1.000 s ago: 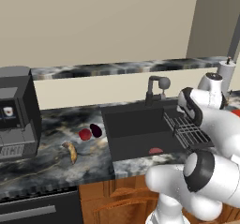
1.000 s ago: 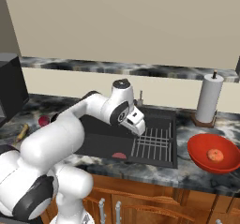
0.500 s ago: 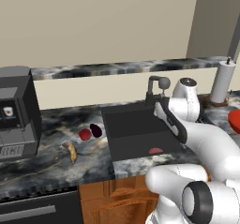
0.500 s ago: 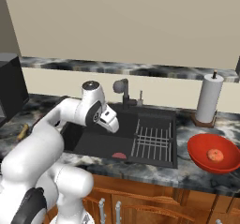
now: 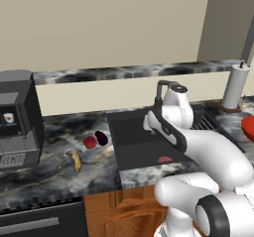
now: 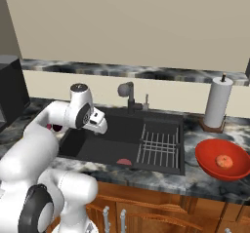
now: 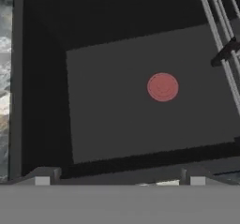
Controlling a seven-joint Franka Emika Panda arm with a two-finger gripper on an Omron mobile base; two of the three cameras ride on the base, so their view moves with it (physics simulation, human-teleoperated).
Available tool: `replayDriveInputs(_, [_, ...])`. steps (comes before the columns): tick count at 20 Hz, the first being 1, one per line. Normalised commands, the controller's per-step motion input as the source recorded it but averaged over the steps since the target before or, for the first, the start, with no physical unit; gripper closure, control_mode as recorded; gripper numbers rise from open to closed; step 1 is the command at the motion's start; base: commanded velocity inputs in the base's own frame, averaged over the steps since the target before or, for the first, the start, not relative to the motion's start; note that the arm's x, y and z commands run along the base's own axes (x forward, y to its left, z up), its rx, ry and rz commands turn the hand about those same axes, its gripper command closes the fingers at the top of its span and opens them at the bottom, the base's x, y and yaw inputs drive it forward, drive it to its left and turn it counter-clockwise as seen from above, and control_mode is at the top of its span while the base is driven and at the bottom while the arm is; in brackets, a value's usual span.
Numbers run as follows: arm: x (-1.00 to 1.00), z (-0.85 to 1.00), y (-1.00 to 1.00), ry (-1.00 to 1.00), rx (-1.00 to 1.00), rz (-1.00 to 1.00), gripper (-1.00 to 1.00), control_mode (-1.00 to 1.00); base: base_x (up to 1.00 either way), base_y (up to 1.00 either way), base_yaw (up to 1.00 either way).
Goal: There is a mixed pile of frozen fruits and vegetables on the counter. Locate all the frozen vegetables and place the items in a bowl on the counter. Take all the frozen fruits and defrost them in a running sink.
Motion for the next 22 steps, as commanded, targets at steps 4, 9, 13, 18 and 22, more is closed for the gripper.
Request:
replayDriveInputs(4, [0.19,0.01,0.57,0.11,-0.03,0.28,-1.0,-1.0,0.0,0.0,0.0])
replayDriveInputs(9, [0.36,0.27,0.5,0.22,-0.04,0.19,-1.0,-1.0,0.0,0.0,0.0])
replayDriveInputs(13, [0.33,0.48,0.54,0.26,-0.04,0.15,-1.0,-1.0,0.0,0.0,0.0])
replayDriveInputs(18, [0.09,0.18,0.69,0.14,-0.1,0.16,-1.0,-1.0,0.0,0.0,0.0])
replayDriveInputs(22, [0.0,-0.17,0.71,0.02,-0.04,0.12,-1.0,-1.0,0.0,0.0,0.0])
